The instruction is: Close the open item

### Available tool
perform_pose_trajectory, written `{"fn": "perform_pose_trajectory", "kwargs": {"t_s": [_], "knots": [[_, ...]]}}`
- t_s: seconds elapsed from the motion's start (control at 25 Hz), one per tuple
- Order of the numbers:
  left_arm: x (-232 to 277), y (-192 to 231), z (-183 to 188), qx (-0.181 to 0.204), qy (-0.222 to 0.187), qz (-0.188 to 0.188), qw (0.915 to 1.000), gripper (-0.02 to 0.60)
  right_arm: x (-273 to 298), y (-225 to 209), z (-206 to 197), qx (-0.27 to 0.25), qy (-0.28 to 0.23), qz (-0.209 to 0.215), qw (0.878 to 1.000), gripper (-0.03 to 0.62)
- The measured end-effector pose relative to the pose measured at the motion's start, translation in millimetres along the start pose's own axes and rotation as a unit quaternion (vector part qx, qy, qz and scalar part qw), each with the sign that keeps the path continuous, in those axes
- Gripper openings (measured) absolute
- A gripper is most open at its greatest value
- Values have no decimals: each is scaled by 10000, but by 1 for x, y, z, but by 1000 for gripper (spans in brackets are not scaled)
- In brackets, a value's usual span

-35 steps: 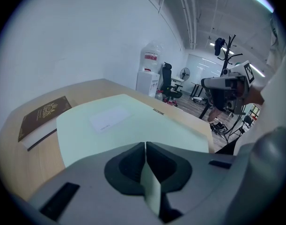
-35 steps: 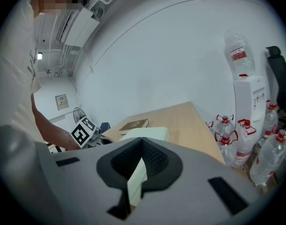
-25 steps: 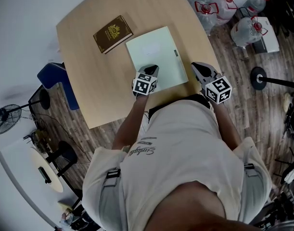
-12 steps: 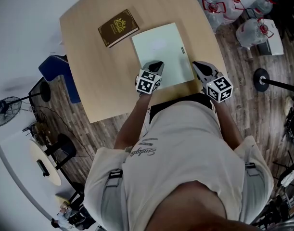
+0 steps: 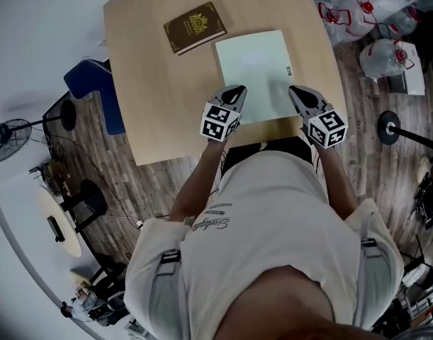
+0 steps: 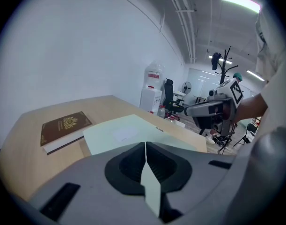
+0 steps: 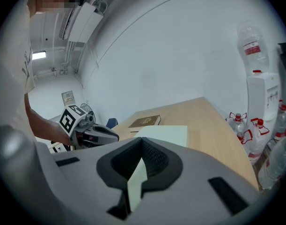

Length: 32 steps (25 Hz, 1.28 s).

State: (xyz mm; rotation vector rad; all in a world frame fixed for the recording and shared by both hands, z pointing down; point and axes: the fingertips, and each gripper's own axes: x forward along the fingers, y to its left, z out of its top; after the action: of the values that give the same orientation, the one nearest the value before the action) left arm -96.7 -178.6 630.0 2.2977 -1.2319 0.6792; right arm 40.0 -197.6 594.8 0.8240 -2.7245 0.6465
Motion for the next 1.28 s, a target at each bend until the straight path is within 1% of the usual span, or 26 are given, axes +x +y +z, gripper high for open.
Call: {"fn": "perform_pose_trajectory", "kwargs": {"t_s": [0.12, 0.32, 0.52, 0.68, 0.8, 0.92, 1.04, 1.16, 1.2, 1.28], "knots": [[-24, 4, 15, -138, -305, 88, 9994, 16, 10, 18, 10, -169, 6, 171, 9997, -5], [-64, 12, 38, -61, -712, 243, 9972, 17, 29, 57, 30, -1009, 117, 415, 9940, -5], [-96, 26, 68, -26, -1218, 437, 9916, 15, 40, 86, 63, -1576, -83, 678, 9851, -5], [-118, 36, 87, -27, -1495, 561, 9872, 15, 41, 98, 99, -1908, -351, 696, 9785, -5], [-131, 45, 95, -11, -1558, 674, 9855, 17, 41, 103, 124, -2098, -531, 673, 9740, -5], [-145, 55, 101, -92, -1650, 783, 9831, 16, 39, 110, 144, -2253, -685, 631, 9698, -5], [-165, 62, 120, -253, -2019, 834, 9755, 16, 34, 117, 162, -2321, -836, 618, 9671, -5], [-185, 67, 146, -509, -2491, 692, 9647, 15, 31, 123, 180, -2381, -942, 609, 9648, -5], [-191, 68, 154, -533, -2608, 667, 9616, 15, 31, 125, 186, -2377, -969, 621, 9645, -5], [-198, 71, 166, -430, -2720, 701, 9588, 15, 30, 129, 196, -2415, -1009, 619, 9631, -5]]}}
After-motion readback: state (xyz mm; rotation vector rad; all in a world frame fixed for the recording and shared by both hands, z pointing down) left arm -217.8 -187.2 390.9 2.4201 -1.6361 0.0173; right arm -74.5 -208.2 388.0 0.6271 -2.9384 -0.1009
